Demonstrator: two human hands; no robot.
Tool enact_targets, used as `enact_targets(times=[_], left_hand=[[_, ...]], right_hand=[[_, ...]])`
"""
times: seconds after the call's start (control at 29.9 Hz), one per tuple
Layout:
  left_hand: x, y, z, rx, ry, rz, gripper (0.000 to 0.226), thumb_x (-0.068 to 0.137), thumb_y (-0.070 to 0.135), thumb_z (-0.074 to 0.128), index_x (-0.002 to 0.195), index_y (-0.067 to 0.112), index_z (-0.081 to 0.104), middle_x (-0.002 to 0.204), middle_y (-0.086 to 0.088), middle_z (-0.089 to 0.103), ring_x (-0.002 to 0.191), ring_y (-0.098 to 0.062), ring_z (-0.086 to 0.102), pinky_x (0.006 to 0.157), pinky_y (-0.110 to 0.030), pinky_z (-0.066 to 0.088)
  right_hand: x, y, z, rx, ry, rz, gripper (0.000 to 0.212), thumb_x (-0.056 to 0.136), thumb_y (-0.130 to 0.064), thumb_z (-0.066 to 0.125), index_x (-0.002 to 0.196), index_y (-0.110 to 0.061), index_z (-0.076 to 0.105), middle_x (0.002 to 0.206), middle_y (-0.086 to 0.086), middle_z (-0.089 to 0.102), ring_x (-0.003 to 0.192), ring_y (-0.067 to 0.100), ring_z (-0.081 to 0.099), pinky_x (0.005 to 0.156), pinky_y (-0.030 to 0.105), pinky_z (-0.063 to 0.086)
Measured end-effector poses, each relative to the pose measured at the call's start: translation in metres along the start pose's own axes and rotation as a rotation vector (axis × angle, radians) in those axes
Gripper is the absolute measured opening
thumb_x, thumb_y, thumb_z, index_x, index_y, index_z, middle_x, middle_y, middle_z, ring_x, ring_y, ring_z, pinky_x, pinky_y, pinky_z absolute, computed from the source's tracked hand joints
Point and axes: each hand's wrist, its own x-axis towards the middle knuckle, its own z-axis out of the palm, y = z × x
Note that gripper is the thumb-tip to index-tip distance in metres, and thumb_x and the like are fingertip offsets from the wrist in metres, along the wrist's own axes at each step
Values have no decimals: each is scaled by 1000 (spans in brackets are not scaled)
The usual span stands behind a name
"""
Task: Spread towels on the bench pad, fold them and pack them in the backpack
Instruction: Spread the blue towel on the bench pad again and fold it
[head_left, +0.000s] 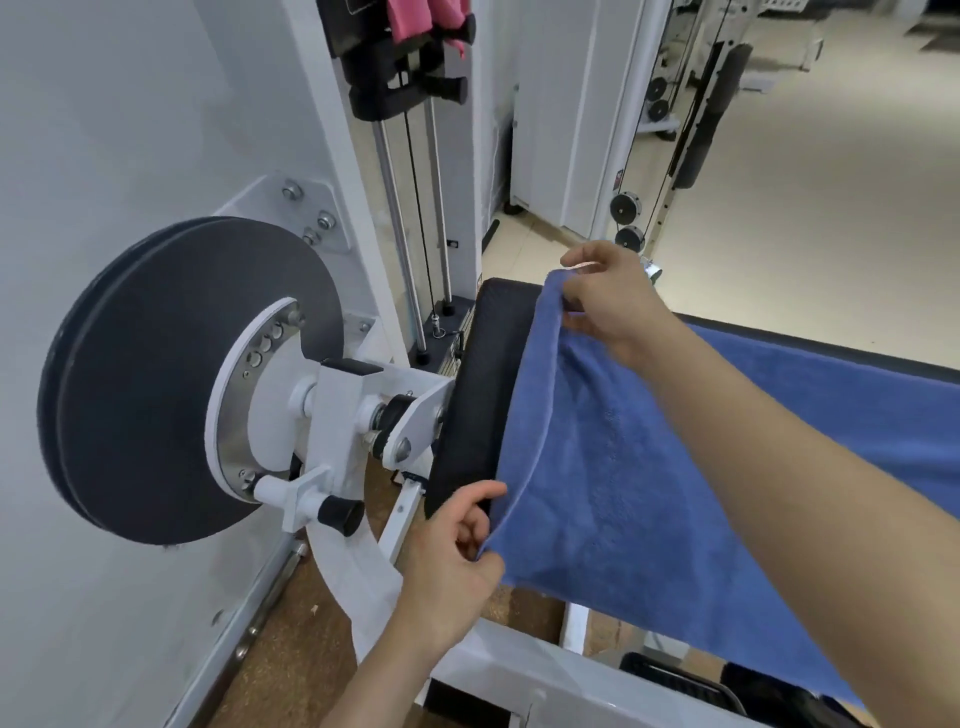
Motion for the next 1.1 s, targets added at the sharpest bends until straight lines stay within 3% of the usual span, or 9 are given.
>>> enact_targets(times=[0.13, 0.27, 0.37, 0.57, 0.7, 0.77, 0.9, 1.0, 1.1], left_hand=[[-21, 39, 33, -92, -266, 68, 58, 82, -4, 67, 121, 38, 56, 70, 17, 56, 68, -5, 55, 62, -15, 47], [-23, 45, 80, 74, -284, 171, 56, 82, 5, 64, 120, 46, 56, 79, 7, 57, 74, -14, 57, 69, -23, 52], [-15, 38, 111, 317, -323, 160, 62, 83, 3, 53, 137, 33, 48, 96, 13, 52, 88, -9, 54, 78, -15, 43], [-10, 24, 125, 473, -276, 179, 55, 90, 8, 53, 140, 28, 45, 125, 7, 56, 109, -10, 56, 79, -5, 37], [-10, 20, 124, 445, -275, 198, 52, 90, 9, 52, 138, 29, 48, 119, 10, 62, 103, -6, 59, 82, -8, 42], [-12, 22, 121, 413, -251, 199, 50, 91, 10, 53, 137, 30, 50, 113, 19, 57, 103, -4, 57, 83, -7, 41], [-21, 39, 119, 359, -284, 243, 51, 87, 8, 56, 132, 31, 54, 87, 22, 52, 76, -2, 55, 72, -9, 42], [-29, 60, 130, 298, -398, 293, 56, 84, 7, 58, 133, 34, 52, 86, 19, 51, 67, -3, 53, 68, -11, 44], [-34, 77, 157, 256, -520, 355, 66, 82, 6, 58, 138, 37, 46, 88, 16, 50, 65, -4, 52, 68, -12, 45]], right_hand=[[-29, -12, -55, 103, 123, -37, 27, 88, 8, 41, 100, -10, 57, 84, 5, 54, 58, 13, 60, 51, 23, 47], [-58, 6, -102, -189, 168, 7, 23, 87, 1, 43, 91, -16, 59, 76, 3, 56, 56, 14, 58, 48, 21, 45], [-72, 48, -118, -386, 76, 100, 13, 88, -10, 55, 98, -16, 60, 75, -1, 58, 67, 17, 58, 60, 29, 50], [-81, 93, -98, -1044, 17, -291, 65, 81, -32, 68, 139, -32, 40, 125, 2, 40, 110, 22, 40, 84, 37, 47], [-76, 96, -67, -1262, 16, -486, 32, 93, -31, 54, 125, -27, 54, 122, 1, 46, 109, 24, 43, 81, 39, 47], [-73, 93, -61, -1058, 147, -473, 18, 97, -29, 47, 97, -20, 63, 100, -1, 56, 94, 22, 50, 70, 36, 43], [-75, 66, -93, -172, 352, -222, 32, 96, -24, 52, 65, -15, 47, 59, -9, 45, 57, 7, 39, 54, 24, 32], [-79, 49, -142, 112, 453, -126, 23, 92, -21, 54, 71, -13, 54, 66, 0, 46, 65, 11, 39, 60, 26, 32], [-89, 41, -192, 113, 576, -149, 18, 88, -20, 52, 82, -6, 61, 76, 5, 55, 71, 16, 46, 65, 32, 38]])
